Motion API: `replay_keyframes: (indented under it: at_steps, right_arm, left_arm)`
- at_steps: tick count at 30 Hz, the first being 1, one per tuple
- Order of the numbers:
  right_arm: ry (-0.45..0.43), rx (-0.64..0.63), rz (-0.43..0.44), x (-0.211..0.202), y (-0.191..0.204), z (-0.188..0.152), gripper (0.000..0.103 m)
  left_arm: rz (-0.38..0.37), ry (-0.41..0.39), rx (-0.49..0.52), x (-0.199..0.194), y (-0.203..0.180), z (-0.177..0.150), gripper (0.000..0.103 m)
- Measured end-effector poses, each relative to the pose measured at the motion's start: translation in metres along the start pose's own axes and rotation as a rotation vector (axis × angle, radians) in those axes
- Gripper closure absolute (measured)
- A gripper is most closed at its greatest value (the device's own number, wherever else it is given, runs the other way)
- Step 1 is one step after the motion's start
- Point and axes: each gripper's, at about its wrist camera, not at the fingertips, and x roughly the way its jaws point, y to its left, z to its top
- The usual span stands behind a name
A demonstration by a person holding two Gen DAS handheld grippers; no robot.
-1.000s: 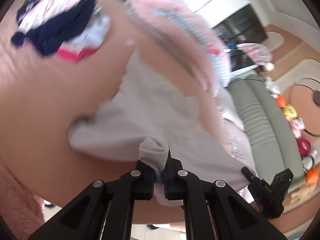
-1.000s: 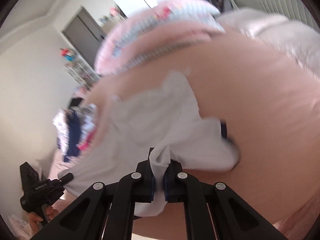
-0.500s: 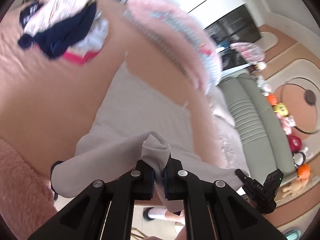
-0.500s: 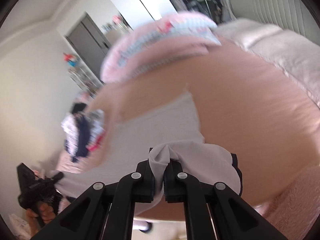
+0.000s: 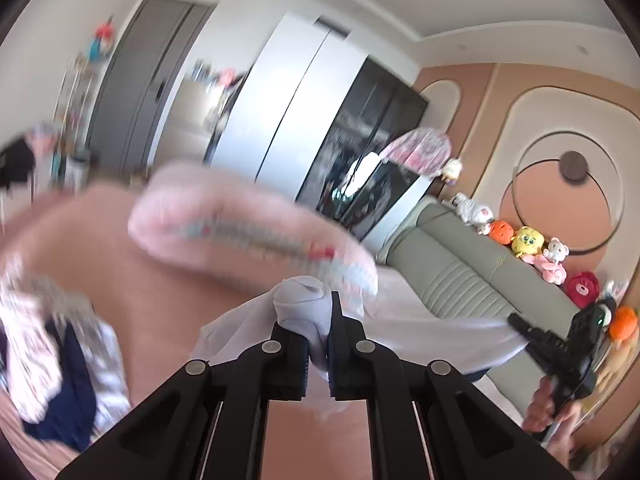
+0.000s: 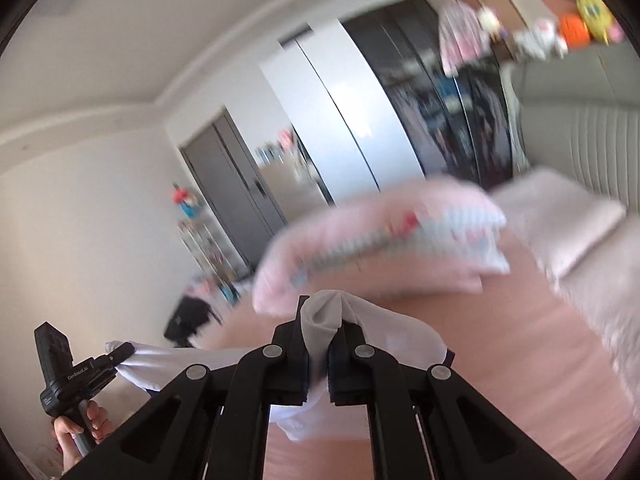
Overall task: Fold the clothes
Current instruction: 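Regrasp the shirt hem with both grippers and lift it up, then lay the white shirt down and open both grippers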
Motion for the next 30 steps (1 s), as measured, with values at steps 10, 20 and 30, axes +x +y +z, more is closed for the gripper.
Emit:
replay_keyframes:
  at_steps: [10, 20, 30]
  right_arm:
    - [0.138, 0.060, -0.076, -0.048, -0.032, -0.122, 0.098]
    - [0.717, 0.123, -0.400, 0.047, -0.160, -0.406, 0.098]
    - [0.824, 0.165, -0.330, 0.028, -0.155, -0.437, 0.096]
  left_arm:
    - [0.063, 0.370, -0.149, 0.027, 0.060, -0.165, 0.098]
    - [0.318, 0.928, -0.369, 0.132, 0.170, -0.426, 0.096]
    - [0.241, 0.830, -0.431, 0.055, 0.142, -0.434, 0.086]
